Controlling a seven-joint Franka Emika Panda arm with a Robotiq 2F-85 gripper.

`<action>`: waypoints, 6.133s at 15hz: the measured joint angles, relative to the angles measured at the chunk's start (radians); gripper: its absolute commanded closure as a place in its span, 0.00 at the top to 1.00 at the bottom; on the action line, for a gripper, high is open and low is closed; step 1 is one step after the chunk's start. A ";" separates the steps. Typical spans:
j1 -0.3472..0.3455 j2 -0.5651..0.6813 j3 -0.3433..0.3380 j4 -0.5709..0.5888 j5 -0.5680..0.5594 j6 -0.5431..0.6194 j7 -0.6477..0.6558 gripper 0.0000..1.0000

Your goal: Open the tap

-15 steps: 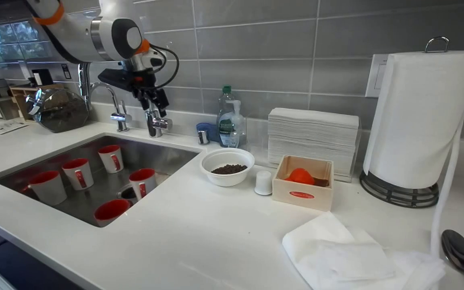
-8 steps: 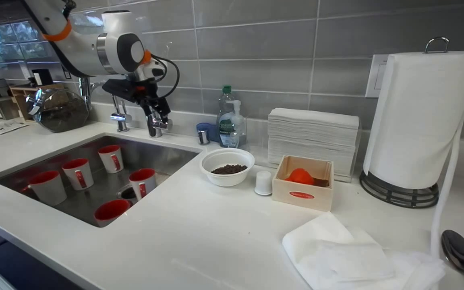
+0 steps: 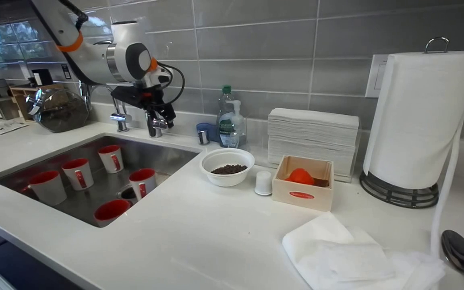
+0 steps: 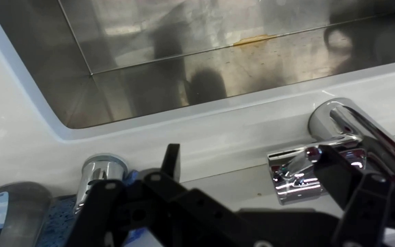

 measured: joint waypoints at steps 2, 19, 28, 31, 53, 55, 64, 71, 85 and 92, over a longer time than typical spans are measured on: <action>0.013 0.016 -0.012 0.015 0.000 0.000 0.002 1.00; 0.121 0.039 -0.163 0.027 -0.036 0.000 0.118 1.00; 0.112 0.032 -0.168 0.036 -0.037 0.000 0.124 1.00; 0.111 0.033 -0.175 0.037 -0.037 0.000 0.129 1.00; 0.074 0.061 -0.173 0.040 -0.032 -0.004 0.140 1.00; 0.061 0.063 -0.161 0.041 -0.029 -0.008 0.140 1.00; 0.005 0.065 -0.085 0.048 0.009 -0.026 0.123 1.00; -0.110 0.065 0.036 0.072 0.166 -0.093 -0.030 1.00; -0.147 0.064 0.108 0.101 0.260 -0.188 -0.182 1.00; -0.150 0.027 0.110 0.101 0.262 -0.281 -0.190 1.00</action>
